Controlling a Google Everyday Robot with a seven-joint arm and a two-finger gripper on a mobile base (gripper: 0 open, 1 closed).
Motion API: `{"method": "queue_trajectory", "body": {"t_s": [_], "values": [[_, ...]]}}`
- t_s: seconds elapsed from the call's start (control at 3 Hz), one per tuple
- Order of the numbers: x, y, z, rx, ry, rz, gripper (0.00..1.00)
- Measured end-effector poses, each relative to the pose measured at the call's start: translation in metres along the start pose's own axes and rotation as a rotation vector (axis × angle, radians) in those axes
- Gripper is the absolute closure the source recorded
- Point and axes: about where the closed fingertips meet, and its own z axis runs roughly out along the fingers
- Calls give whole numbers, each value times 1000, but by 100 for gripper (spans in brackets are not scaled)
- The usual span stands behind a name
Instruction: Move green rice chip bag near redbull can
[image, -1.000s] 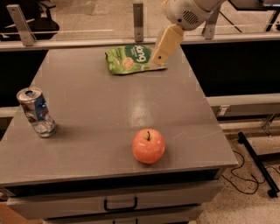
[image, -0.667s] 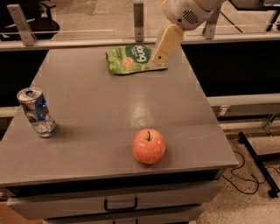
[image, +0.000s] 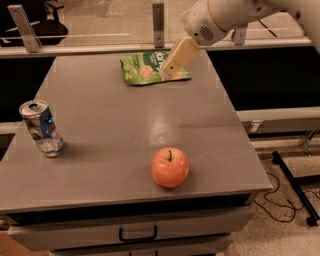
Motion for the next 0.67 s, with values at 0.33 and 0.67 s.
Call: {"method": "queue_trajectory", "body": {"t_s": [0.33,0.67], "values": [[10,-35,50,43,-78,73,0],[20,-55,100,57,-99,108,0]]}}
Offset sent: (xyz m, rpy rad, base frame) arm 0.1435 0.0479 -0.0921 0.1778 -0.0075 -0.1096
